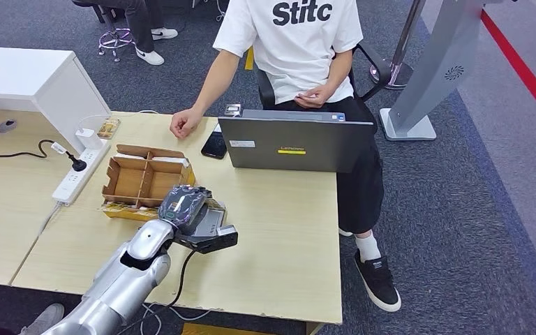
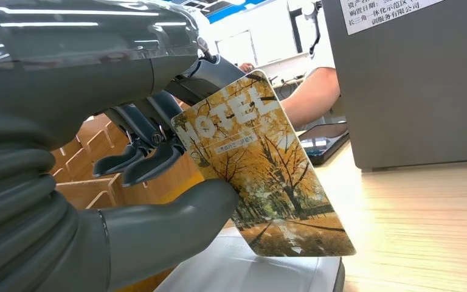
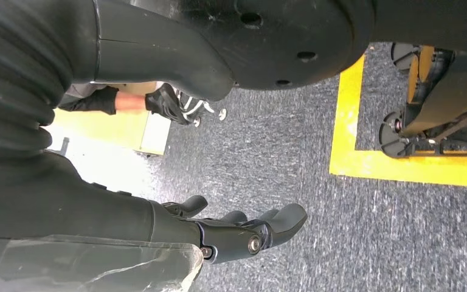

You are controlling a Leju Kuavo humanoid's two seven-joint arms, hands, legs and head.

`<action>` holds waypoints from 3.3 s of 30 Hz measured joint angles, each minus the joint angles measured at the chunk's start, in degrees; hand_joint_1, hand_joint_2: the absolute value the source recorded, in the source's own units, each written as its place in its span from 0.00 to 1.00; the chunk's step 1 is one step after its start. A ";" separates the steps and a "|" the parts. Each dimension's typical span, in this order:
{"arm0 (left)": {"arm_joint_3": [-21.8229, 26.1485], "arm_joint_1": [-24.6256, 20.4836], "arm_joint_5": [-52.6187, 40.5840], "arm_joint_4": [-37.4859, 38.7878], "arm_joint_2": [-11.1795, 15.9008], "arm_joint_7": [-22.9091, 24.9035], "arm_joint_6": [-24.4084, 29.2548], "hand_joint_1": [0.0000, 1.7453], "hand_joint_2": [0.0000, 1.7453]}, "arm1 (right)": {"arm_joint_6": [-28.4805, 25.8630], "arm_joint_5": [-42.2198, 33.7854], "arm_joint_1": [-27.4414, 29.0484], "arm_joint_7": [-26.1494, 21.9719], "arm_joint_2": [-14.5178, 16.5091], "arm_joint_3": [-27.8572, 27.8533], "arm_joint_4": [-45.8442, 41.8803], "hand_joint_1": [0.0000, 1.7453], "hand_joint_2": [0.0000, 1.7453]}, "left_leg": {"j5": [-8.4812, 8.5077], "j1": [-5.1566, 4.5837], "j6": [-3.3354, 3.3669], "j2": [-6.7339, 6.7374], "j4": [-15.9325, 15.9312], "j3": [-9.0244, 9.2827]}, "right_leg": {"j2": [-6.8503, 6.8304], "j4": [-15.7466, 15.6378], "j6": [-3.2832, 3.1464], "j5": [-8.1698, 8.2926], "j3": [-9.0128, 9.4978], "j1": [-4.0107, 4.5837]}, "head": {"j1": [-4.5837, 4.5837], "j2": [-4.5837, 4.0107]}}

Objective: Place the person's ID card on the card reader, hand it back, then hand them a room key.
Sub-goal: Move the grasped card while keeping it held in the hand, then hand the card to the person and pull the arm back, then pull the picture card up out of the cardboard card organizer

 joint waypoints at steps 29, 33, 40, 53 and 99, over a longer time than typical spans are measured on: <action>11.79 2.51 13.52 -17.57 0.84 -1.29 22.37 1.00 1.00 | -0.86 1.24 0.04 0.13 0.00 -0.04 0.11 0.00 1.00 | 0.02 0.00 0.00 0.00 -0.01 -0.03 | 0.01 0.01 -0.01 0.01 -0.02 0.00 | 0.00 0.00; 13.07 3.12 14.78 -18.97 0.76 -1.63 22.36 1.00 1.00 | -0.85 1.23 0.03 -0.02 0.00 -0.06 0.11 0.00 1.00 | 0.02 0.00 0.00 -0.01 -0.01 -0.03 | -0.01 0.01 -0.01 0.01 -0.01 0.00 | 0.00 0.00; 13.77 3.82 15.80 -19.26 0.54 -2.22 22.18 0.50 1.00 | -0.79 1.34 0.04 -0.05 0.00 -0.09 0.11 0.00 1.00 | 0.01 0.00 0.01 0.03 -0.01 -0.04 | 0.06 0.01 -0.01 0.01 -0.04 0.00 | 0.00 0.00; 14.10 5.86 16.33 -20.18 0.33 -3.88 19.68 0.00 1.00 | -0.33 1.64 0.06 -0.25 0.00 -0.19 0.11 0.00 1.00 | -0.01 0.00 0.01 0.01 -0.01 -0.08 | 0.02 0.00 0.00 -0.01 -0.07 0.00 | -0.01 0.00; 5.97 9.33 9.69 -19.24 14.22 -3.30 -7.07 0.00 1.00 | 1.29 4.28 0.44 -1.07 0.00 -1.42 0.11 0.00 1.00 | 0.01 0.01 0.00 0.02 -0.03 -0.09 | 0.03 0.00 -0.01 0.00 -0.09 0.01 | -0.01 0.00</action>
